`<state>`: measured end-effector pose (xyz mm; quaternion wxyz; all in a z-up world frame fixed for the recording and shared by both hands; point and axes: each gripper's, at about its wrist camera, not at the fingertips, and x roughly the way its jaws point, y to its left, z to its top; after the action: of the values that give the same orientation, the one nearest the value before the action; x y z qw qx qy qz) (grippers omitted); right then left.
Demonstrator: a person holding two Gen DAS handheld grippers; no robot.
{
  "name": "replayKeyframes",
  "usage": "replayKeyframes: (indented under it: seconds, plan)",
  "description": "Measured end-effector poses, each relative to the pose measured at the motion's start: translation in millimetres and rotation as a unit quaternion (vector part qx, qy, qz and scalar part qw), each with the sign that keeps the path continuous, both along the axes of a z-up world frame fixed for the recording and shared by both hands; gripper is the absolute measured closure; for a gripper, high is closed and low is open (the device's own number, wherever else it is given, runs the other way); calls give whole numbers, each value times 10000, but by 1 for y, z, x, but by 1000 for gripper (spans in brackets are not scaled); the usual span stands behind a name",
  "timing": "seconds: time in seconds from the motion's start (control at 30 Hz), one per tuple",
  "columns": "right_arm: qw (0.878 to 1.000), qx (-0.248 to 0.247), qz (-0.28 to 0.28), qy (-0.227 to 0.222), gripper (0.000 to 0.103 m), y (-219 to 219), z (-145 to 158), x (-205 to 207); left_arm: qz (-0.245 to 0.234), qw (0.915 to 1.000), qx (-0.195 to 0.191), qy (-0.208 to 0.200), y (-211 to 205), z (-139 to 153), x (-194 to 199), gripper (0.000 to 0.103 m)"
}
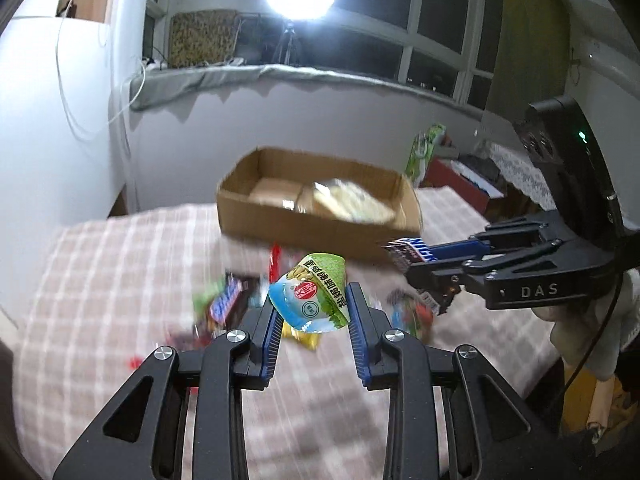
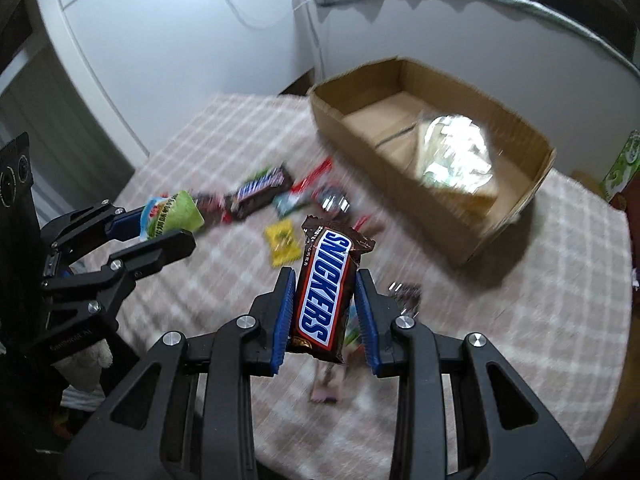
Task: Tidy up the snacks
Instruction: 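Drop the Snickers bar in the box with the right tool while the left tool drops the jelly cup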
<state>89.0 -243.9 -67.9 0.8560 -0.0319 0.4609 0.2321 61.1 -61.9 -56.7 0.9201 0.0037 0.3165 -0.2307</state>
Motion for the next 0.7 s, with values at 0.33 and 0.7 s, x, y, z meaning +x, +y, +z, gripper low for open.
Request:
replayKeyframes:
  seconds: [0.33,0.7]
  plan:
    - [9975,-10,-430,-554,71,-23,43,49,166,9994,-287,-105,-3,32,78,74]
    - [9941,-176,-1014,-339,71,-57,17,114,254,9990,-156,326,-29,4,131,74]
